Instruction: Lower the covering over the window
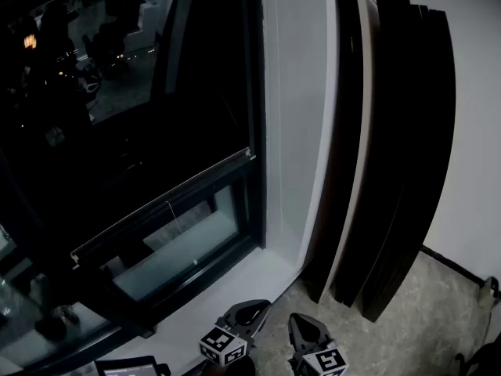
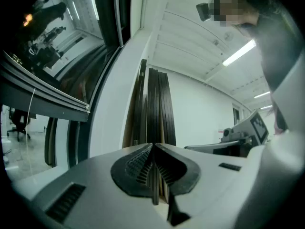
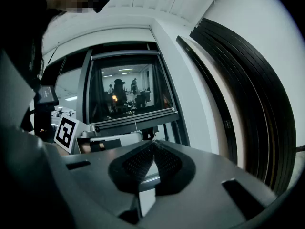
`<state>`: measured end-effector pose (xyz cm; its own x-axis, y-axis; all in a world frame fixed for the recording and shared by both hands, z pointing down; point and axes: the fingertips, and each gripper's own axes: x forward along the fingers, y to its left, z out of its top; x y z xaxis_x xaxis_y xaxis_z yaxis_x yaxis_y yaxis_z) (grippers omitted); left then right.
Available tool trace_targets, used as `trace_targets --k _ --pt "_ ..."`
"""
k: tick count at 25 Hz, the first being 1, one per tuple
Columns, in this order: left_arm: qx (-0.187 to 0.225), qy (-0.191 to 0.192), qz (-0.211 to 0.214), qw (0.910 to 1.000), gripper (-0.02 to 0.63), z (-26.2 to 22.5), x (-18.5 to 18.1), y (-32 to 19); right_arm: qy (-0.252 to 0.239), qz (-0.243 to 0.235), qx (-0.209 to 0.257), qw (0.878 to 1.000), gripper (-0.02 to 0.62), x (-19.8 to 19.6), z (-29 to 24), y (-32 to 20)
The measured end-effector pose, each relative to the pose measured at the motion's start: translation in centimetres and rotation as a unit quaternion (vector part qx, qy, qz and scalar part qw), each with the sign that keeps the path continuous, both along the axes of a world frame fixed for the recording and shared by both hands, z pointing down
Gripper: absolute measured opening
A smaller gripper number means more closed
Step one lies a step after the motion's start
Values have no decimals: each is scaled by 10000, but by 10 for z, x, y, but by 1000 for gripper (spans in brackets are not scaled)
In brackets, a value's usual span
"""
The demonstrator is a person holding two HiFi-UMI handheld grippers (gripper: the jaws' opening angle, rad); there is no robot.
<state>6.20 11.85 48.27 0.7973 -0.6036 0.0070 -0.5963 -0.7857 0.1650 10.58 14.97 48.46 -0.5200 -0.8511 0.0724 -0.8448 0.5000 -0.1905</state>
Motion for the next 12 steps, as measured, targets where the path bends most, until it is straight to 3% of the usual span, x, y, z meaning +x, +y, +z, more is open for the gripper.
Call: trace_targets --k 12 --pt "114 -61 187 9997 2 -13 -69 -169 -81 708 110 9974 3 -45 -20 -171"
